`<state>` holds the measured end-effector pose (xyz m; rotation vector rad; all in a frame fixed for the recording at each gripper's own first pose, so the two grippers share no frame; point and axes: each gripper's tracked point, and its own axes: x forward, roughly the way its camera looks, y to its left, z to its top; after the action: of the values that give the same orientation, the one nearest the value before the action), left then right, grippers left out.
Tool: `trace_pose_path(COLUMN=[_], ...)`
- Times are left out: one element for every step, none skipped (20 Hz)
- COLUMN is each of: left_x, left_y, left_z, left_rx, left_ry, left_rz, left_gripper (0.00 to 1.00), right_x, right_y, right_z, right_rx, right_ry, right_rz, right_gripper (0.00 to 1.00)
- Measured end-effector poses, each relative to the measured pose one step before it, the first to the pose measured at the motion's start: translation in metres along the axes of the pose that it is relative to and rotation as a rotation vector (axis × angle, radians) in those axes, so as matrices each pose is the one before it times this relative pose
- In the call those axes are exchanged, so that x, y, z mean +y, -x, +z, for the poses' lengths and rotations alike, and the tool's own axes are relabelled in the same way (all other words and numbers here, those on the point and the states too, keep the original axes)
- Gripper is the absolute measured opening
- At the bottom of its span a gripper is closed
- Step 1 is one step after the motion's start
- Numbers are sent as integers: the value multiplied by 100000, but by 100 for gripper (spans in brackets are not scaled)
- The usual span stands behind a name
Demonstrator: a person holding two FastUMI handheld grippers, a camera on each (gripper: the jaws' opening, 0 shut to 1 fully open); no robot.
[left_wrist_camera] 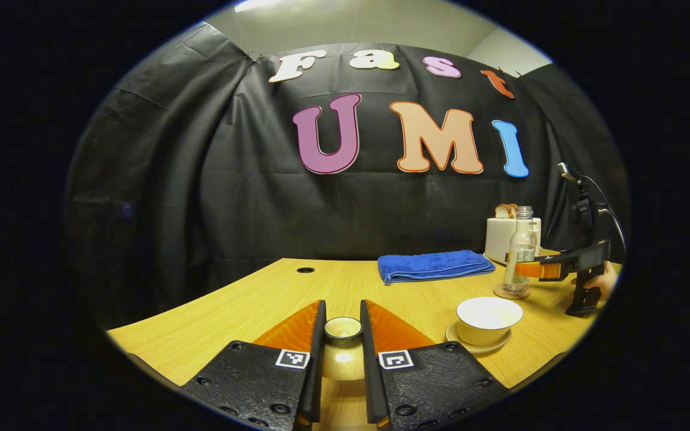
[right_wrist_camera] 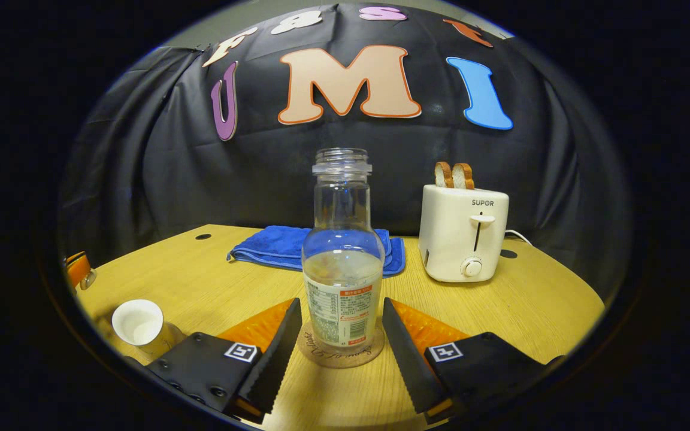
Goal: Open the teacup lid with one hand, grasp the water bottle and pour water into the teacup with the other hand; after pouring, place the water bottle on the coaster and then close the teacup lid.
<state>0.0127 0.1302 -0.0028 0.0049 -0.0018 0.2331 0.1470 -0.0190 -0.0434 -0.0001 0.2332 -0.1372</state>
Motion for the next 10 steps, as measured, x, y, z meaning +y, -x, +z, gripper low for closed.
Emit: trace_pose_path(left_x=[-211, -230, -233, -425, -620, -813, -761, -982, -793, -890], left_y=[-26, -142, -157, -129, -165, -177, -214, -388, -291, -306], left_z=[-20, 52, -116, 51, -115, 68, 5, 11, -44, -31], left_rx=[-48, 68, -23, -15, 222, 91, -114, 77, -167, 58], left_ry=[-19, 107, 67, 54, -10, -3, -106, -113, 99, -154], left_rz=[-507, -279, -402, -763, -1231, -1355, -1593, -1801, -1525, -1389], left_gripper=[26, 27, 27, 26, 26, 27, 27, 27, 27, 26], right_x=[-23, -93, -81, -99, -114, -115, -33, -168, -171, -158], right_y=[531, 578, 516, 558, 601, 702, 634, 627, 627, 651], right_z=[153, 49, 55, 153, 71, 12, 249, 145, 272, 38], right_rx=[-1078, -1086, -1160, -1066, -819, -1321, -1436, -1528, -1464, -1037], right_ry=[-28, -139, 12, -61, -235, -85, -43, -169, -105, -213], right_rz=[47, 111, -54, -181, -218, 15, 30, -11, 27, -51], right_gripper=[87, 86, 87, 87, 87, 87, 87, 87, 87, 89])
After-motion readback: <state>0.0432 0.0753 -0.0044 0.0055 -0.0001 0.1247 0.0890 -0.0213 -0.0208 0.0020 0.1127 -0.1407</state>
